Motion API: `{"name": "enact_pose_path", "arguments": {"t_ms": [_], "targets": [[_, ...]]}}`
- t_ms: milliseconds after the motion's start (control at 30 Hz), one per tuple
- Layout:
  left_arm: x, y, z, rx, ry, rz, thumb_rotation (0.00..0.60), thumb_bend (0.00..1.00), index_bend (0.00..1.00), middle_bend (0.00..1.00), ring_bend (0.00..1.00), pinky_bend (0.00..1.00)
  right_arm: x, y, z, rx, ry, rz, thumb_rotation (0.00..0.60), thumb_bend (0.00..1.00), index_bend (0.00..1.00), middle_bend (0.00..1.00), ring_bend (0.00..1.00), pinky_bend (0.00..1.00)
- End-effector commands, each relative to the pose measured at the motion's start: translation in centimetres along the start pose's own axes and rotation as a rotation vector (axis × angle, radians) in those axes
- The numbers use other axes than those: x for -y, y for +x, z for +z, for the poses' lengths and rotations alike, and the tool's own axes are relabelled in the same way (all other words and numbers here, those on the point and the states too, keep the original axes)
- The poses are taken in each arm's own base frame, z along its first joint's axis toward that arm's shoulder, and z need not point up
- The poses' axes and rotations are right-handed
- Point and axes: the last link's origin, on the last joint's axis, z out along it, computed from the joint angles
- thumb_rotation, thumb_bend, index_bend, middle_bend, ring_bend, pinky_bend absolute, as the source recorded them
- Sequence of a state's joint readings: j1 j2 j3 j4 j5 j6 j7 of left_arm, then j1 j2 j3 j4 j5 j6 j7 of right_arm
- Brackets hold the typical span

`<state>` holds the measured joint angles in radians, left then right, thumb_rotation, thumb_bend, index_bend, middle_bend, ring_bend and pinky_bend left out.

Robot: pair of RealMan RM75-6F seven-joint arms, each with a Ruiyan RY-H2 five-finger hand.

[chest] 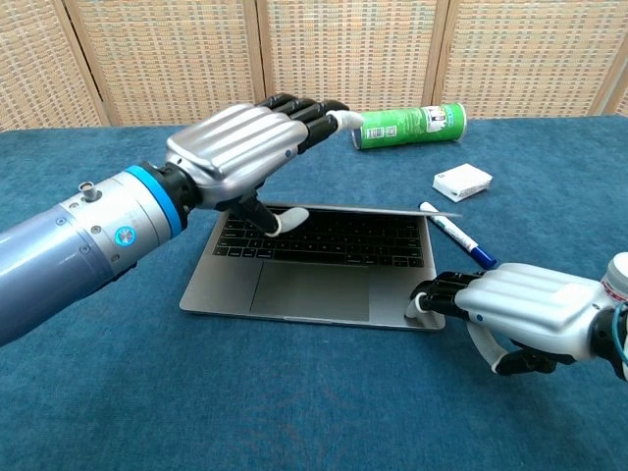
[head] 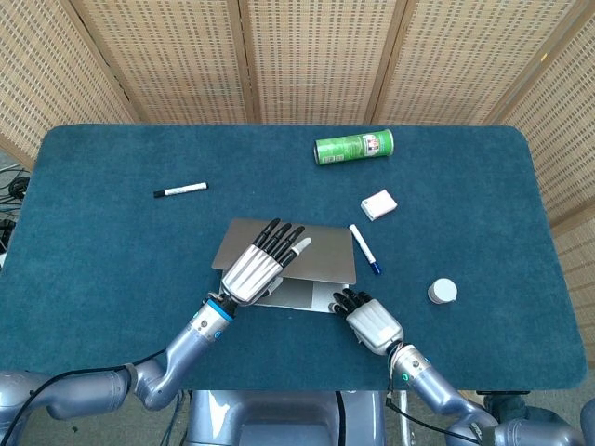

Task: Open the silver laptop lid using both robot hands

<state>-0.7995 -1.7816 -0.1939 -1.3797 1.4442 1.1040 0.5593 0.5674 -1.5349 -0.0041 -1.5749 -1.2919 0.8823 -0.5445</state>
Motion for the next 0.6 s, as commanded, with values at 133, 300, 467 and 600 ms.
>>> {"name": "enact_pose_path", "arguments": {"t_ms": [133,300,467,600], "targets": [[1.6,0.7,1.2,-0.015,0.034,0.059,0.6,0.39,0.0,0.0,0.0,0.0,0.0,0.0,-0.1,0.006,0.002,-0.01,0.6,1.0,0.18,0.2,0.05,0.17],[3.5,1.8,2.5,-0.045,0.075,0.061,0.6,0.39,0.0,0.0,0.0,0.0,-0.1,0.1,-0.3,0.004,0.004,-0.02,0.6,1.0,0.18,0.2,0.05,0.17],[4.8,2.0,3.3,-0.051,0.1,0.065,0.6,0.38,0.0,0.0,0.0,0.0,-0.3,0.3,-0.4,0.002,0.0,-0.011,0.6,1.0,0.18,0.2,0.05,0.17],[6.1,2.3,3.9,-0.056,0.126,0.086,0.6,0.38,0.0,0.0,0.0,0.0,-0.5,0.3,-0.4,0.0,0.005,-0.009,0.6,1.0,0.2,0.21,0.05,0.17]]}}
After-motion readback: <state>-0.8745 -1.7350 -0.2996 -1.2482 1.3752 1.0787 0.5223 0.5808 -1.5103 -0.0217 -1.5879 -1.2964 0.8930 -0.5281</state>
